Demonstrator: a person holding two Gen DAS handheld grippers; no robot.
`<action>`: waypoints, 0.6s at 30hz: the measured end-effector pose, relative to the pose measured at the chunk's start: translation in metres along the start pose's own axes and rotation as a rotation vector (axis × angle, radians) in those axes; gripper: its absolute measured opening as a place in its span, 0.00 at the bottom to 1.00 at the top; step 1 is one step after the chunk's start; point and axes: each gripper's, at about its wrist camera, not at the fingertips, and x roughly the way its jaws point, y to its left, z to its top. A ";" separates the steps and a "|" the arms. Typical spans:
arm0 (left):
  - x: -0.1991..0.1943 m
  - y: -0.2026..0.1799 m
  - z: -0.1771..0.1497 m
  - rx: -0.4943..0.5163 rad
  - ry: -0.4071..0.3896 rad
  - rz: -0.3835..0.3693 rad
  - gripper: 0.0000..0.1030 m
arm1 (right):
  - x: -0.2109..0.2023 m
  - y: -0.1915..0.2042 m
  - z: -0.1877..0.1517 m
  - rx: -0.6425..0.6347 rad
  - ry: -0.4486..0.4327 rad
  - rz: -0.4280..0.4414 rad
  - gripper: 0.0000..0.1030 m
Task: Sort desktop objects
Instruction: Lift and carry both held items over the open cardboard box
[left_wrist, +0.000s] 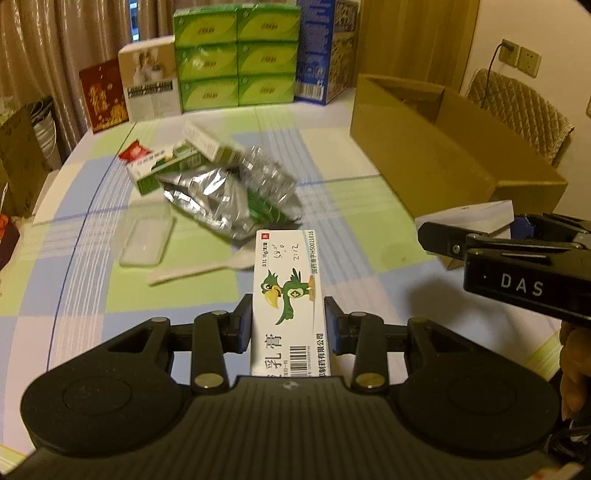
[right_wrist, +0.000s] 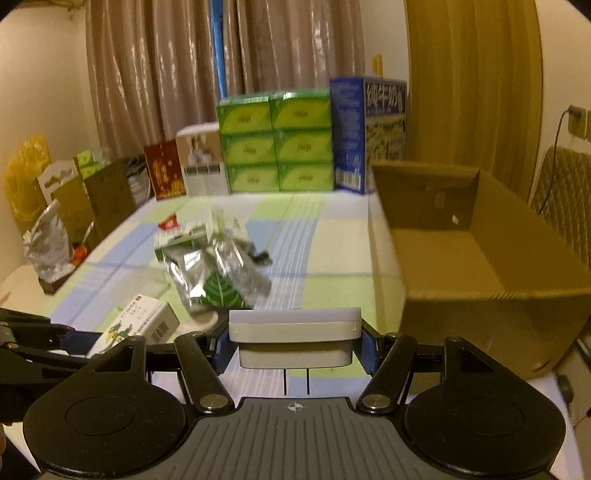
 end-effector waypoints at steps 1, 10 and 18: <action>-0.004 -0.004 0.004 0.002 -0.009 -0.003 0.32 | -0.004 -0.002 0.005 0.000 -0.013 -0.002 0.60; -0.025 -0.039 0.034 0.050 -0.063 -0.030 0.32 | -0.035 -0.033 0.036 0.009 -0.096 -0.039 0.60; -0.028 -0.078 0.054 0.107 -0.092 -0.059 0.32 | -0.051 -0.075 0.047 0.029 -0.120 -0.096 0.60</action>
